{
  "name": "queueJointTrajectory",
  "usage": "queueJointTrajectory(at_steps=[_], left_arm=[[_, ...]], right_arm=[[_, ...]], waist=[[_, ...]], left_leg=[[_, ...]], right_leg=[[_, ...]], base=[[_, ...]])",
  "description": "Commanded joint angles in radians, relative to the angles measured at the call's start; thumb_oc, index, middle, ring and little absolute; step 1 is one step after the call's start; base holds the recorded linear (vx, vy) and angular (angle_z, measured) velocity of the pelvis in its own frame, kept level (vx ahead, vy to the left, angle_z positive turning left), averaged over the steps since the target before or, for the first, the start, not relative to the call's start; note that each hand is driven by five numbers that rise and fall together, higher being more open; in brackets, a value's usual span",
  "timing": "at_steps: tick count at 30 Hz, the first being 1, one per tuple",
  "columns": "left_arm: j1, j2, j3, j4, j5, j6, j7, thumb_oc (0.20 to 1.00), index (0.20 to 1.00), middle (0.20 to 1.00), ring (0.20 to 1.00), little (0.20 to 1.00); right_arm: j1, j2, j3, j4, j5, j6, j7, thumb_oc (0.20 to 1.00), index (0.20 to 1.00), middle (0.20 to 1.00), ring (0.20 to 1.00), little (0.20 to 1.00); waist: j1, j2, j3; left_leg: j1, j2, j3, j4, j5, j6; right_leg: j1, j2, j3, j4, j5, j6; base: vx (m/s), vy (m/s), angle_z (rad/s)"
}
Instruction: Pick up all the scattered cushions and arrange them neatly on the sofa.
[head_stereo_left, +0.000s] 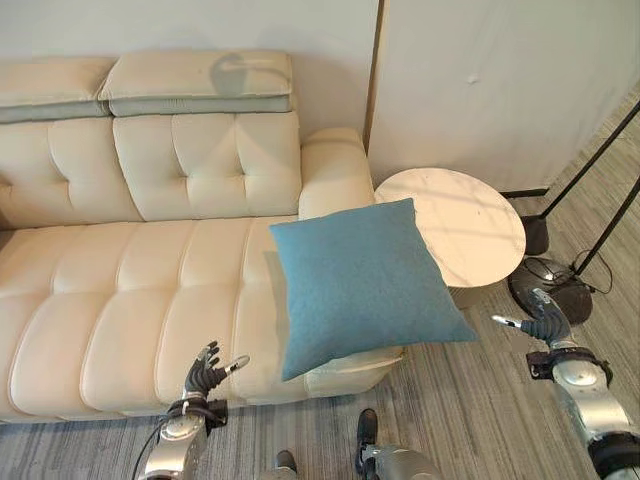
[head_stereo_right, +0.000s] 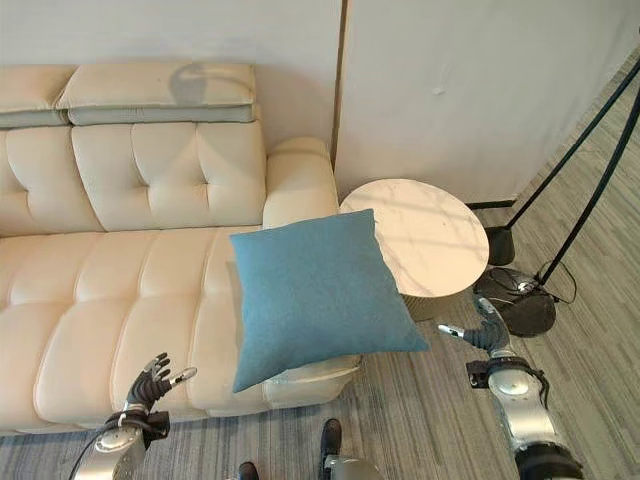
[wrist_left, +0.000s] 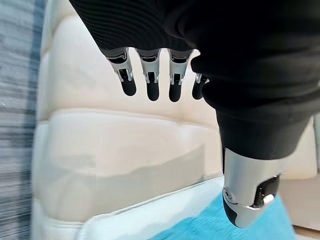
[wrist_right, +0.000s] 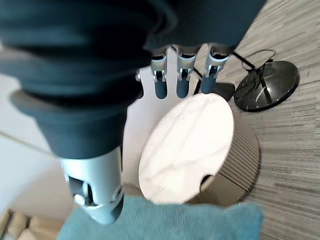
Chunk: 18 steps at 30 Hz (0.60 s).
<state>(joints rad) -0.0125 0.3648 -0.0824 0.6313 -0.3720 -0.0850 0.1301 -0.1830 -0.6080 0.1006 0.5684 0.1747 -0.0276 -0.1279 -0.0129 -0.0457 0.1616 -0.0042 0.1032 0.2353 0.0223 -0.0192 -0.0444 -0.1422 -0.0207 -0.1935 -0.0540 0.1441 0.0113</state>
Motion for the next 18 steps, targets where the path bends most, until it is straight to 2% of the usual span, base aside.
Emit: queueJointTrajectory(at_steps=[1, 2, 3, 4, 5, 6, 7, 9, 11, 12, 13, 14, 15, 18], left_arm=[[-0.077, 0.035, -0.02, -0.024, -0.051, -0.059, 0.025, 1.0, 1.0, 1.0, 1.0, 1.0], [-0.172, 0.039, -0.079, -0.028, -0.06, -0.071, 0.05, 1.0, 1.0, 1.0, 1.0, 1.0], [-0.173, 0.039, -0.078, -0.027, -0.06, -0.071, 0.05, 1.0, 1.0, 1.0, 1.0, 1.0], [-0.289, 0.047, -0.135, 0.001, -0.074, -0.084, 0.073, 1.0, 1.0, 1.0, 1.0, 1.0], [-0.336, 0.05, -0.157, 0.018, -0.08, -0.087, 0.081, 1.0, 1.0, 1.0, 1.0, 1.0], [-0.478, 0.043, -0.22, 0.092, -0.096, -0.095, 0.103, 1.0, 1.0, 1.0, 1.0, 1.0], [-0.545, 0.036, -0.245, 0.124, -0.105, -0.094, 0.111, 1.0, 1.0, 1.0, 1.0, 1.0], [-0.74, -0.017, -0.311, 0.244, -0.127, -0.089, 0.133, 1.0, 1.0, 1.0, 1.0, 1.0], [-0.824, -0.058, -0.34, 0.294, -0.139, -0.085, 0.137, 1.0, 1.0, 1.0, 1.0, 1.0], [-0.847, -0.072, -0.352, 0.303, -0.141, -0.085, 0.139, 1.0, 1.0, 1.0, 1.0, 1.0], [-0.865, -0.081, -0.363, 0.299, -0.138, -0.085, 0.137, 0.915, 0.915, 0.915, 0.915, 0.915], [-0.865, -0.081, -0.363, 0.299, -0.138, -0.085, 0.137, 0.915, 0.915, 0.915, 0.915, 0.915], [-0.856, -0.084, -0.379, 0.234, -0.127, -0.091, 0.137, 0.2, 0.2, 0.2, 0.2, 0.2], [-0.824, -0.079, -0.376, 0.168, -0.126, -0.1, 0.134, 0.2, 0.2, 0.2, 0.2, 0.2]], right_arm=[[-0.106, -0.007, 0.02, 0.041, 0.077, -0.012, -0.024, 1.0, 1.0, 1.0, 1.0, 1.0], [-0.226, 0.016, 0.066, 0.105, 0.133, -0.01, -0.048, 1.0, 1.0, 1.0, 1.0, 1.0], [-0.228, 0.016, 0.066, 0.106, 0.133, -0.01, -0.048, 1.0, 1.0, 1.0, 1.0, 1.0], [-0.386, 0.013, 0.107, 0.193, 0.193, -0.006, -0.07, 1.0, 1.0, 1.0, 1.0, 1.0], [-0.448, 0.022, 0.133, 0.227, 0.208, -0.008, -0.076, 1.0, 1.0, 1.0, 1.0, 1.0], [-0.611, 0.045, 0.196, 0.334, 0.244, -0.004, -0.091, 1.0, 1.0, 1.0, 1.0, 1.0], [-0.674, 0.063, 0.228, 0.377, 0.254, 0.001, -0.094, 1.0, 1.0, 1.0, 1.0, 1.0], [-0.815, 0.13, 0.308, 0.45, 0.276, 0.009, -0.1, 1.0, 1.0, 1.0, 1.0, 1.0], [-0.856, 0.174, 0.358, 0.446, 0.285, 0.007, -0.096, 1.0, 1.0, 1.0, 1.0, 1.0], [-0.861, 0.195, 0.371, 0.422, 0.297, 0.002, -0.096, 0.495, 0.495, 0.495, 0.495, 0.495], [-0.853, 0.217, 0.387, 0.391, 0.316, -0.009, -0.09, 0.357, 0.357, 0.357, 0.357, 0.357], [-0.853, 0.217, 0.387, 0.391, 0.316, -0.009, -0.09, 0.357, 0.357, 0.357, 0.357, 0.357], [-0.8, 0.241, 0.416, 0.265, 0.32, -0.035, -0.081, 0.2, 0.2, 0.2, 0.2, 0.2], [-0.739, 0.249, 0.429, 0.156, 0.314, -0.052, -0.061, 0.2, 0.2, 0.2, 0.2, 0.2]], waist=[[0.018, -0.011, 0.024], [0.023, -0.003, 0.06], [0.023, -0.003, 0.06], [0.027, 0.005, 0.086], [0.027, 0.007, 0.094], [0.028, 0.014, 0.107], [0.029, 0.015, 0.116], [0.024, 0.02, 0.15], [0.018, 0.023, 0.17], [0.015, 0.022, 0.178], [0.011, 0.023, 0.182], [0.011, 0.023, 0.182], [0.002, 0.022, 0.188], [-0.005, 0.02, 0.182]], left_leg=[[-0.066, 0.012, -0.019, -0.073, 0.081, -0.055], [-0.119, 0.011, -0.026, -0.08, 0.1, -0.057], [-0.12, 0.011, -0.026, -0.08, 0.1, -0.057], [-0.167, 0.011, -0.028, -0.094, 0.12, -0.062], [-0.186, 0.011, -0.031, -0.098, 0.127, -0.063], [-0.228, 0.009, -0.038, -0.11, 0.145, -0.067], [-0.244, 0.008, -0.043, -0.11, 0.151, -0.071], [-0.287, 0.006, -0.057, -0.11, 0.167, -0.081], [-0.299, 0.005, -0.061, -0.11, 0.174, -0.085], [-0.303, 0.004, -0.062, -0.11, 0.177, -0.086], [-0.306, 0.003, -0.064, -0.11, 0.178, -0.085], [-0.306, 0.003, -0.064, -0.11, 0.178, -0.085], [-0.3, -0.002, -0.062, -0.11, 0.175, -0.083], [-0.291, -0.006, -0.058, -0.11, 0.168, -0.079]], right_leg=[[0.074, -0.035, 0.004, 0.056, -0.184, 0.08], [0.006, -0.035, 0.006, 0.072, -0.172, 0.079], [0.005, -0.035, 0.005, 0.073, -0.173, 0.079], [-0.059, -0.039, 0.005, 0.087, -0.155, 0.081], [-0.083, -0.038, 0.01, 0.092, -0.15, 0.082], [-0.126, -0.04, 0.01, 0.095, -0.135, 0.087], [-0.142, -0.039, 0.012, 0.097, -0.131, 0.089], [-0.178, -0.039, 0.015, 0.097, -0.116, 0.097], [-0.191, -0.041, 0.014, 0.1, -0.113, 0.1], [-0.193, -0.043, 0.014, 0.101, -0.111, 0.102], [-0.195, -0.045, 0.02, 0.1, -0.109, 0.104], [-0.195, -0.045, 0.02, 0.1, -0.109, 0.104], [-0.192, -0.049, 0.025, 0.094, -0.101, 0.108], [-0.179, -0.053, 0.033, 0.084, -0.097, 0.111]], base=[[-0.23, -0.011, 0.17], [-0.15, -0.003, 0.06], [-0.25, 0.005, 0.05], [-0.13, 0.016, 0.14], [-0.19, 0.025, 0.12], [-0.11, 0.02, 0.05], [-0.1, 0.01, -0.02], [-0.09, 0.007, 0.08], [-0.06, 0.024, 0.04], [-0.02, 0.035, -0.06], [-0.01, 0.024, -0.08], [0.0, 0.076, -0.08], [0.0, 0.061, -0.07], [0.02, 0.075, -0.07]])
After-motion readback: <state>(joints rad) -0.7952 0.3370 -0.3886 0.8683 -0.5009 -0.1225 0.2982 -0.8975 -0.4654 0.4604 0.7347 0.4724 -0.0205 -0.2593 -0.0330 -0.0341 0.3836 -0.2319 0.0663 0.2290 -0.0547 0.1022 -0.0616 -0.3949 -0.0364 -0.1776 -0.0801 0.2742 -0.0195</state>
